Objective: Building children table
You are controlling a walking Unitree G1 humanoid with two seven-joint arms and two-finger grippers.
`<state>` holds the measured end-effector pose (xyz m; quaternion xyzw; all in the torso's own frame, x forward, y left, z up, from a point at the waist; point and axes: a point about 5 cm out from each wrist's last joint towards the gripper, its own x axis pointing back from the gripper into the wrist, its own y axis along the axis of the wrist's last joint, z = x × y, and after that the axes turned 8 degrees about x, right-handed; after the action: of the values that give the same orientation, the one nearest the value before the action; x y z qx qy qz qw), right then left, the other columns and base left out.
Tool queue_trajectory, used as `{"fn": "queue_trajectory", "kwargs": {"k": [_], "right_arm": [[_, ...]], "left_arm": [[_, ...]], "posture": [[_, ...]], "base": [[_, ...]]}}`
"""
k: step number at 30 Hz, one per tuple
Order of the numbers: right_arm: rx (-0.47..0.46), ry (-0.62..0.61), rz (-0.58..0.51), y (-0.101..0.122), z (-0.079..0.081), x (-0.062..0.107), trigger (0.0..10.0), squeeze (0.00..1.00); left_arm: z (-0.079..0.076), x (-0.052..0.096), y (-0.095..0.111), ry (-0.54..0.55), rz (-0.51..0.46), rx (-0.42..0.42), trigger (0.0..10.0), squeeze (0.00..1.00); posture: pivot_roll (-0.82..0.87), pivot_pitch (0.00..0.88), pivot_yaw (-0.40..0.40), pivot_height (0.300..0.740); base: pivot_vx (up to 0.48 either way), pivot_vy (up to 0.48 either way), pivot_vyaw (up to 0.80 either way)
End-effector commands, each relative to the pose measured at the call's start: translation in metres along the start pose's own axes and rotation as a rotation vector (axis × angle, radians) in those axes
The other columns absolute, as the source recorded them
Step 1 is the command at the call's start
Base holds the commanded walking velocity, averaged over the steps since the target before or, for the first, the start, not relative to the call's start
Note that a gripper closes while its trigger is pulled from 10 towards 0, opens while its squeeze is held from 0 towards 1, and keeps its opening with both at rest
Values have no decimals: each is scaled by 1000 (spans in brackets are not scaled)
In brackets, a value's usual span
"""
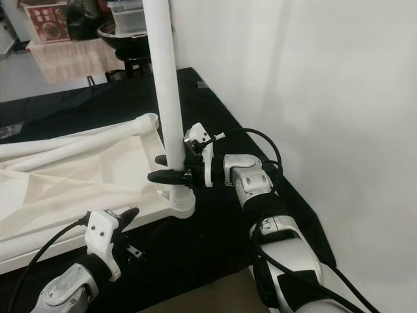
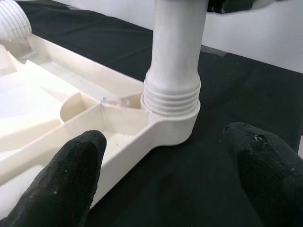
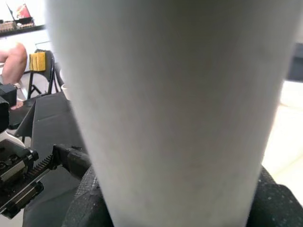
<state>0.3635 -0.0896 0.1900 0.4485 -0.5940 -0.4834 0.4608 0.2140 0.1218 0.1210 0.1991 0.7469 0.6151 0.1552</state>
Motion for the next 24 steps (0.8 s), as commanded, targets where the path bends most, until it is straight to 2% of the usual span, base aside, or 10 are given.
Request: {"fn": "queue_trajectory", "kwargs": {"k": [1, 4, 10, 11, 12, 13, 14, 15, 19, 24], "right_arm": [[-44, 20, -20, -7, 3, -1, 0, 0], [-41, 18, -18, -8, 2, 1, 0, 0], [-14, -188, 42, -23, 0, 13, 0, 0], [-20, -347, 76, -32, 3, 10, 0, 0], [-20, -347, 76, -32, 3, 10, 0, 0], [-110, -743, 67, -43, 11, 7, 0, 0], [-110, -743, 67, -43, 11, 7, 0, 0], [-88, -862, 102, -54, 40, 0, 0, 0], [-125, -915, 103, -56, 51, -5, 0, 0], [-127, -879, 118, -62, 43, -10, 0, 0]], "left_arm": [[1, 3, -5, 5, 16, 9, 10000, 0], [1, 3, -5, 4, 17, 10, 10000, 0], [-2, 7, -5, 0, 18, 14, 10000, 0], [-2, 8, -4, 1, 17, 14, 10000, 0], [-2, 8, -4, 1, 17, 14, 10000, 0], [-2, 10, -3, 3, 16, 12, 10000, 0], [-2, 10, -3, 3, 16, 12, 10000, 0], [-1, 12, -2, 4, 15, 11, 10000, 0], [1, 13, -1, 7, 16, 8, 10000, 0], [1, 10, -1, -11, 24, 16, 10000, 0]], "posture": [[6, 40, 24, 740], [6, 40, 24, 740], [6, 54, 18, 740], [8, 62, 9, 740], [8, 62, 9, 740], [-2, 76, 6, 740], [-2, 76, 6, 740], [-9, 100, 26, 740], [-32, 80, 36, 740], [1, 76, 17, 740]], "base": [[0, 0, 0], [0, 0, 0], [0, 0, 0], [0, 0, 0], [0, 0, 0], [0, 0, 0], [0, 0, 0], [0, 0, 0], [0, 0, 0], [0, 0, 0]]}}
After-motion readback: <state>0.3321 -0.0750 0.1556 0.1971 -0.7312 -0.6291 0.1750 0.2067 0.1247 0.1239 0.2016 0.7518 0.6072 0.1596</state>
